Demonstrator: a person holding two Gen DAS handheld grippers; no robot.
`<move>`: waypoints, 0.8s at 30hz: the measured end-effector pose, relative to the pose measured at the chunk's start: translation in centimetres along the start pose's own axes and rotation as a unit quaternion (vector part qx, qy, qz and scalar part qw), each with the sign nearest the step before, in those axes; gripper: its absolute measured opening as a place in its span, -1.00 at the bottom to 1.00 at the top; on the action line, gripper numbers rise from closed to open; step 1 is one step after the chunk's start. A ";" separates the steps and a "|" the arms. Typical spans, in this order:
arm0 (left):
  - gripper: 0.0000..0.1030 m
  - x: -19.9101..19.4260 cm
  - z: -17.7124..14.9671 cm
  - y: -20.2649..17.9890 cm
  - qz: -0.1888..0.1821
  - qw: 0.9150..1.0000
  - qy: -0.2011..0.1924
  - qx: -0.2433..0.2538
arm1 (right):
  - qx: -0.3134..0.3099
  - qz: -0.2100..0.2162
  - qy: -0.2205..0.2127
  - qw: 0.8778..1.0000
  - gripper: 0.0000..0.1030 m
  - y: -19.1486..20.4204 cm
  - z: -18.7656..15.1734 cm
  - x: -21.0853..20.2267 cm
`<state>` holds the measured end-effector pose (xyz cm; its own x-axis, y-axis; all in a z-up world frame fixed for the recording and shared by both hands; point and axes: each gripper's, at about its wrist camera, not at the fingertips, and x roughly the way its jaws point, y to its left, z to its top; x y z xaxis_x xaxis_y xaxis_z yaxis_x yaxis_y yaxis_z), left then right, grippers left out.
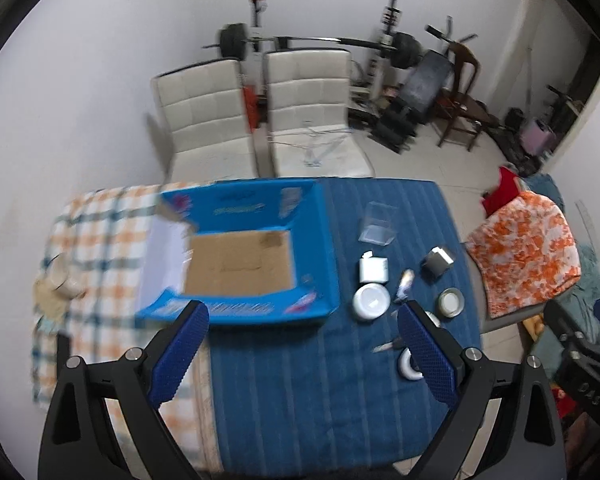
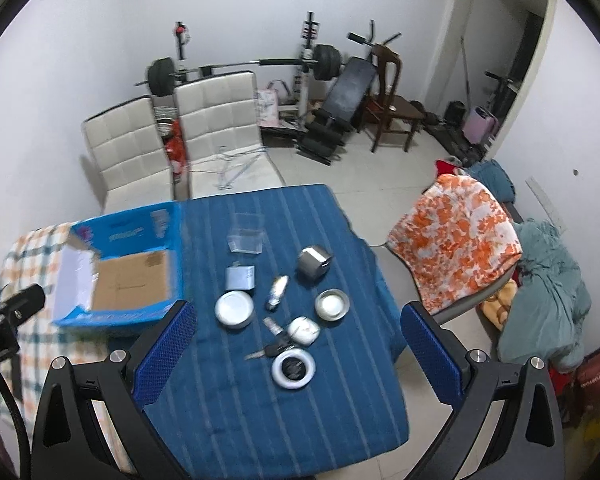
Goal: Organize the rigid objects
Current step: 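Grasp the silver metal cylinder with the right gripper while the left gripper grasps the clear plastic box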
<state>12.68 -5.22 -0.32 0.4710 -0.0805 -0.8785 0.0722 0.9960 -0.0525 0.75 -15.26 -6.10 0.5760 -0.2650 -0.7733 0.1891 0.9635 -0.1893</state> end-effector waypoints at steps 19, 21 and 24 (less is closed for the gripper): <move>0.88 31.1 11.8 -11.4 0.001 0.982 0.186 0.043 | 0.221 0.021 0.335 0.916 0.93 -7.3 5.9 42.3; 0.88 33.1 11.6 -11.9 0.006 0.978 0.203 0.047 | 0.242 0.034 0.355 0.902 0.92 -7.1 5.0 43.8; 0.88 35.1 11.3 -12.4 0.010 0.973 0.224 0.051 | 0.274 0.046 0.379 0.883 0.80 -7.0 3.7 46.0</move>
<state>38.24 -20.79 -25.19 0.0448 -0.0135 -0.9989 0.1642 0.9864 -0.0060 28.91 -34.31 -38.11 -0.0492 0.1146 -0.9922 0.6452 0.7620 0.0560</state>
